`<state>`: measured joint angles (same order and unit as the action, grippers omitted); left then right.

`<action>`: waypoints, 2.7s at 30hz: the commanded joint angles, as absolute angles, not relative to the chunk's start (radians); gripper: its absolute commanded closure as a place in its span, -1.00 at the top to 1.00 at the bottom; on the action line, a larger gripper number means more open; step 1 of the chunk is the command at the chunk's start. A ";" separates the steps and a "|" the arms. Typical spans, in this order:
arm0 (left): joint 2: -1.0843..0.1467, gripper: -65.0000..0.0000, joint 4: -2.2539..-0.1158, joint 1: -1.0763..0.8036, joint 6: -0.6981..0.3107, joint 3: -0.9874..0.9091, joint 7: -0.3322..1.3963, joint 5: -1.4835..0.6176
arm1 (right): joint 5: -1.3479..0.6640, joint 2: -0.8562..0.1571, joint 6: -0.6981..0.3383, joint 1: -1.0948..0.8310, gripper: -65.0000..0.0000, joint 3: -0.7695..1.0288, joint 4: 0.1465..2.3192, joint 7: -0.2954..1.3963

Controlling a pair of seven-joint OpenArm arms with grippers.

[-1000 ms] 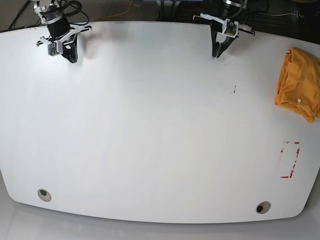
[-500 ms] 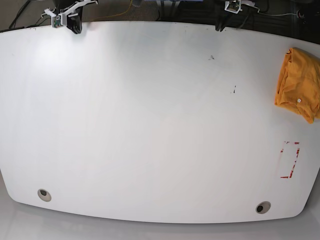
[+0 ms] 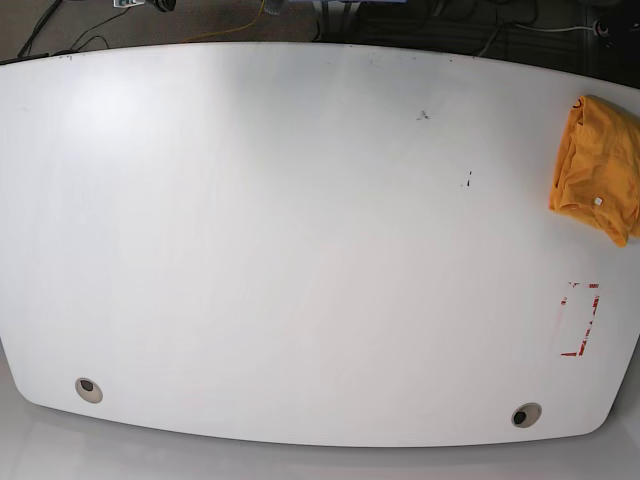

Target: Layout the t-shirt on the table in an organized manner, then fold the t-shirt properly

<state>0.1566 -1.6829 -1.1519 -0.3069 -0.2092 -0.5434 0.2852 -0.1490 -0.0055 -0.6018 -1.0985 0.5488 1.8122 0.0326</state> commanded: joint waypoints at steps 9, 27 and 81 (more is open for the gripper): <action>0.157 -0.94 -1.397 -1.116 -0.306 -0.206 -0.568 0.275 | -0.154 -0.008 -0.602 -1.107 -0.94 0.493 1.583 0.013; 0.070 -0.94 -0.845 -0.783 -0.306 -0.209 -0.565 0.282 | -0.150 -0.065 -0.595 -0.835 -0.94 0.375 1.119 0.010; -0.084 -0.93 -0.001 -0.119 -0.131 -0.205 -0.159 0.340 | 0.248 -0.124 -0.438 -0.231 -0.93 0.377 0.449 0.030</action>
<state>-0.0834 -0.0040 -0.1135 -0.1284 -0.2066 -0.1692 0.3397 0.2405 -0.1246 -0.4332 -0.2386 0.3740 0.4652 0.0166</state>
